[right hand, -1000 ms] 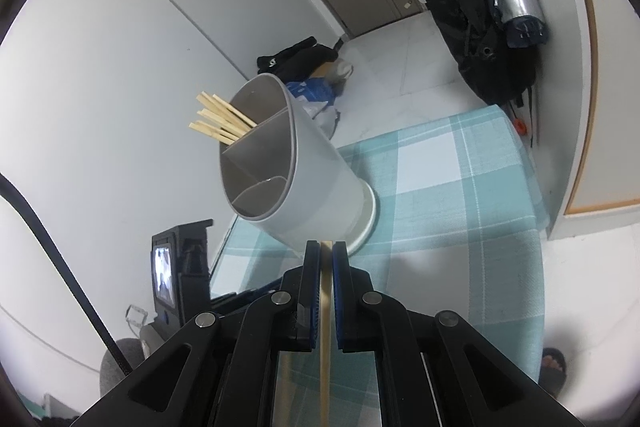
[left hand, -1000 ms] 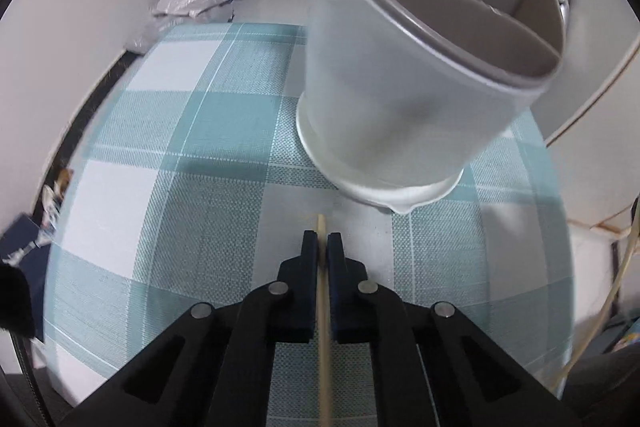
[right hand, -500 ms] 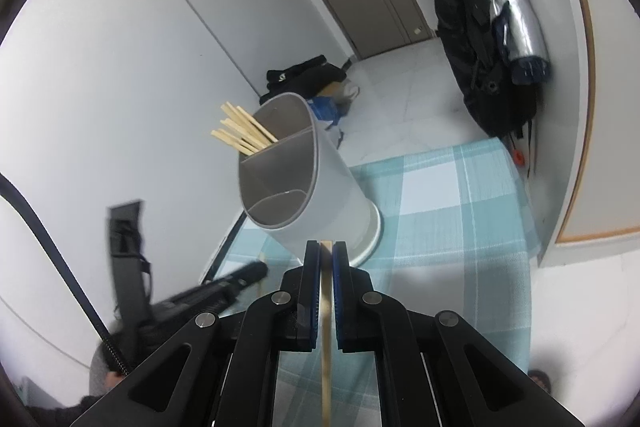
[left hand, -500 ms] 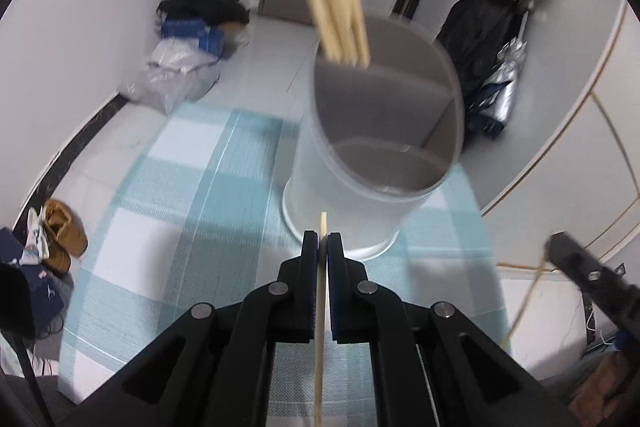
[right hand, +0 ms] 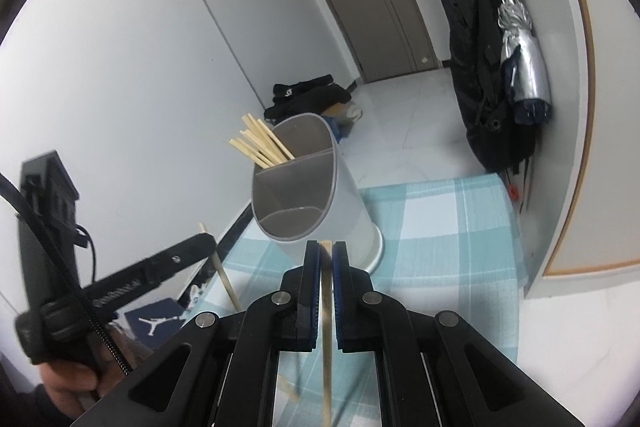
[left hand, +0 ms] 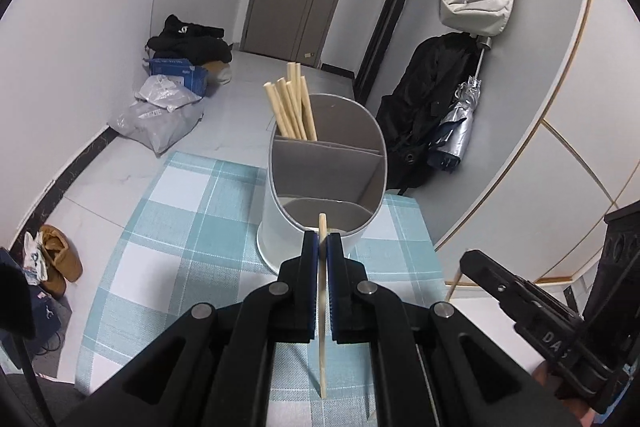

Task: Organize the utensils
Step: 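Lift both chopsticks and carry them over the white holder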

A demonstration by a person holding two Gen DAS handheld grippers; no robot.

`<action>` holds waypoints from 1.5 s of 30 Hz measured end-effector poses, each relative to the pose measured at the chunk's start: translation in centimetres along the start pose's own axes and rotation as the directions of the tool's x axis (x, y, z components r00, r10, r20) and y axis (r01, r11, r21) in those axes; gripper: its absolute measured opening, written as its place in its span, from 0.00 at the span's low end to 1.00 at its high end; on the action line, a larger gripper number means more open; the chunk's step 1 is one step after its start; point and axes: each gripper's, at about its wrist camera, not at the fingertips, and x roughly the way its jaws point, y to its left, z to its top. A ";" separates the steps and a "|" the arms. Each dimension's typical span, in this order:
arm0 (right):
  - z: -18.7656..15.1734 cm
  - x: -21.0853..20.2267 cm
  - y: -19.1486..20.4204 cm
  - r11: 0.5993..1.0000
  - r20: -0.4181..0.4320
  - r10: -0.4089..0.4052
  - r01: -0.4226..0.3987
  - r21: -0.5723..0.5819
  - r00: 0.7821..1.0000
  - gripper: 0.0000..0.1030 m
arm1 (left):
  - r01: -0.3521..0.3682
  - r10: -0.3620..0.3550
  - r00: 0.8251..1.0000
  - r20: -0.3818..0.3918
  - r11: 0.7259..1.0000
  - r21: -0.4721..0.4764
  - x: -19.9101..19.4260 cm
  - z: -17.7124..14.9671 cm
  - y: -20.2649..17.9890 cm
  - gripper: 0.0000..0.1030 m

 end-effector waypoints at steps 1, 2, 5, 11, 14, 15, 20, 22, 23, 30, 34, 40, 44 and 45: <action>0.0 0.0 0.1 1.000 0.002 -0.007 0.007 -0.009 1.000 0.05 | -0.005 0.005 1.000 0.003 1.000 0.007 -0.2 0.1 -0.1 0.01; -0.1 -0.1 0.3 1.000 0.005 -0.012 0.013 -0.017 1.000 0.05 | -0.006 0.006 1.000 0.003 1.000 0.020 -0.4 0.1 -0.3 0.01; -0.1 -0.2 0.5 0.999 0.011 -0.022 0.022 -0.030 1.000 0.05 | -0.009 0.009 1.000 0.006 0.999 0.044 -0.9 0.1 -0.5 0.01; -0.1 -0.6 0.8 0.999 0.026 -0.019 0.020 -0.041 0.999 0.05 | -0.010 0.009 1.000 0.013 0.997 0.081 -1.9 0.2 -1.1 0.01; -0.1 -0.8 1.1 0.998 0.034 -0.023 0.025 -0.051 0.999 0.05 | -0.010 0.008 1.000 0.020 0.995 0.097 -2.5 0.3 -1.3 0.01; 0.0 -0.9 1.1 0.998 0.037 -0.023 0.025 -0.052 0.999 0.05 | -0.008 0.006 1.000 0.023 0.995 0.103 -2.7 0.3 -1.4 0.01; 0.1 -1.4 1.6 0.998 0.059 -0.023 0.027 -0.058 0.998 0.05 | 0.002 -0.007 0.999 0.037 0.993 0.117 -3.8 0.8 -1.7 0.01; 0.2 -1.5 1.7 0.998 0.065 -0.029 0.033 -0.061 0.997 0.05 | 0.008 -0.013 0.999 0.039 0.992 0.125 -4.0 1.0 -1.9 0.01; 0.2 -1.6 1.7 0.997 0.064 -0.030 0.034 -0.064 0.997 0.05 | 0.006 -0.012 0.999 0.042 0.991 0.130 -4.1 1.1 -2.0 0.01; 0.6 -1.8 1.6 0.998 0.077 -0.038 0.043 -0.053 0.996 0.05 | 0.014 -0.023 0.998 0.060 0.991 0.132 -5.0 2.0 -2.2 0.01; 1.4 -2.6 1.9 0.998 0.105 -0.028 0.034 -0.057 0.994 0.05 | 0.029 -0.039 0.997 0.073 0.991 0.129 -5.5 2.7 -2.2 0.01; 3.4 -3.6 2.5 0.997 0.141 -0.004 0.014 -0.069 0.990 0.05 | 0.060 -0.073 0.991 0.109 0.990 0.125 -6.5 4.6 -2.8 0.01; 5.2 -4.1 2.9 0.997 0.165 0.008 0.005 -0.076 0.986 0.05 | 0.084 -0.100 0.986 0.135 0.989 0.120 -7.1 6.1 -3.2 0.01; 5.8 -4.1 3.0 0.997 0.168 0.008 0.006 -0.081 0.986 0.05 | 0.087 -0.104 0.985 0.141 0.989 0.117 -7.1 6.6 -3.3 0.01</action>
